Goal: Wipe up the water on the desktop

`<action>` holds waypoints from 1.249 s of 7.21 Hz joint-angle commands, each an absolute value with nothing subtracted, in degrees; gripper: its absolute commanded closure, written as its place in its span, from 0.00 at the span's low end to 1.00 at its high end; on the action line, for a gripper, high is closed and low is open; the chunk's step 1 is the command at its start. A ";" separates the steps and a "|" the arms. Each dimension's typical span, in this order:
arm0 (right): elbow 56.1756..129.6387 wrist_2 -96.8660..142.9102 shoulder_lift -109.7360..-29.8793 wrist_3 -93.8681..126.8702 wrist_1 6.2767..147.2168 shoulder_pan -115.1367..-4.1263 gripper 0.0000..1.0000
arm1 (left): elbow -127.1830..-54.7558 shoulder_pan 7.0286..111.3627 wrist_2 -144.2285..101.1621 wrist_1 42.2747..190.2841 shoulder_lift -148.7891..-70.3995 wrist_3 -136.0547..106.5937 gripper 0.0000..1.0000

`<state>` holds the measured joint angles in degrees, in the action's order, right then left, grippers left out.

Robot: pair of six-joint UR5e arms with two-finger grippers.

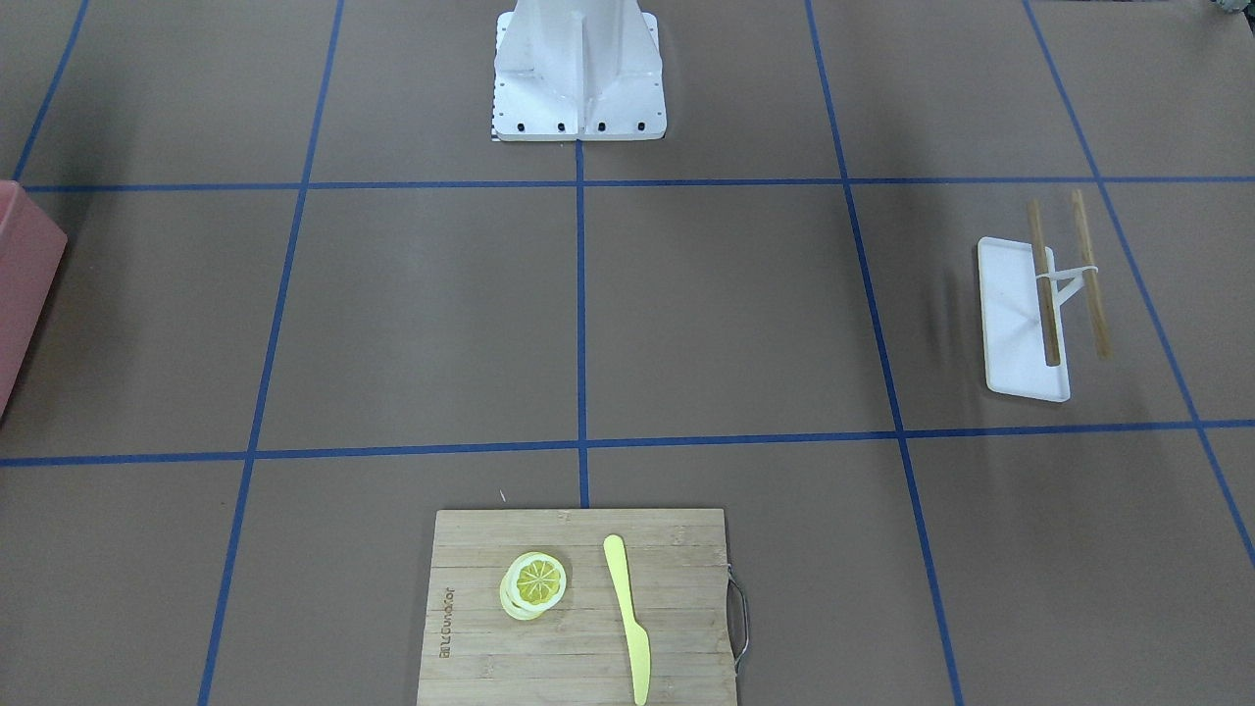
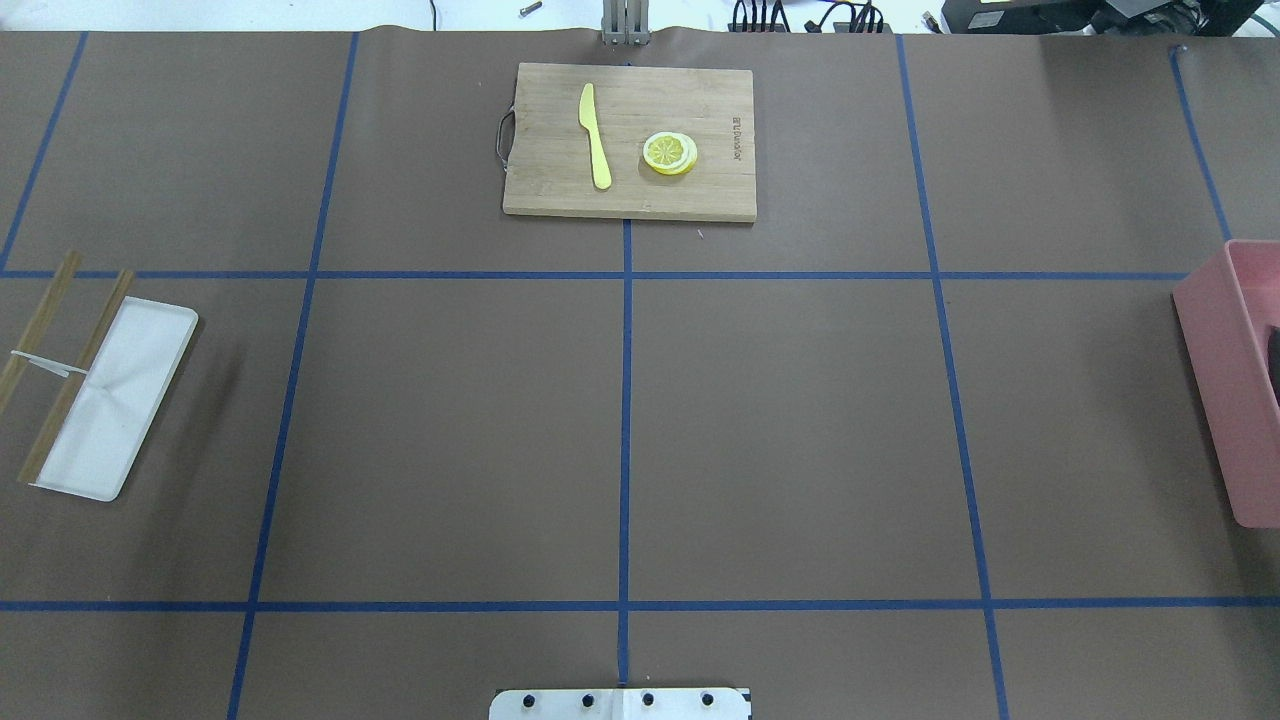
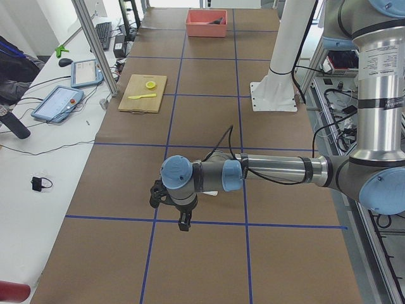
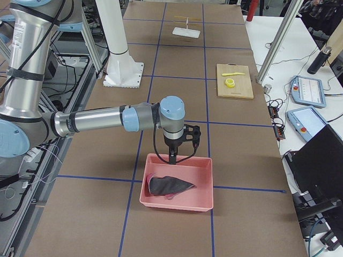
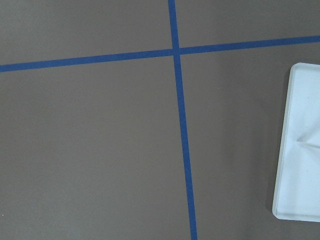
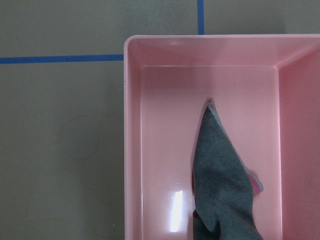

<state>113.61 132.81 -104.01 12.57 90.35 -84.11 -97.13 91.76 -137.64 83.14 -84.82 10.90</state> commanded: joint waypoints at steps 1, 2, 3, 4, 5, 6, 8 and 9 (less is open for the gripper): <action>113.91 132.89 -103.97 12.57 90.35 -84.11 0.00 | -97.12 91.76 -137.64 83.14 -84.81 10.90 0.02; 114.95 132.89 -103.97 12.57 90.35 -84.11 0.00 | -97.21 91.76 -137.64 83.14 -84.81 10.90 0.02; 114.35 132.02 -104.24 12.57 90.44 -84.02 0.00 | -97.21 91.76 -137.64 83.14 -84.81 10.90 0.02; 114.52 131.14 -104.50 12.13 90.44 -84.02 0.00 | -97.12 91.76 -137.64 83.14 -84.81 10.90 0.02; 114.09 130.78 -104.50 12.39 90.53 -84.02 0.00 | -97.21 91.76 -137.64 83.14 -84.81 10.90 0.02; 113.47 130.87 -104.50 12.31 90.44 -84.02 0.00 | -97.21 91.76 -137.64 83.14 -84.81 10.90 0.02; 115.12 131.92 -104.59 12.31 90.26 -84.02 0.00 | -97.12 91.76 -137.64 83.14 -84.81 10.90 0.02; 115.66 132.01 -103.81 12.13 90.52 -83.94 0.00 | -97.21 91.76 -137.64 83.14 -84.81 10.90 0.02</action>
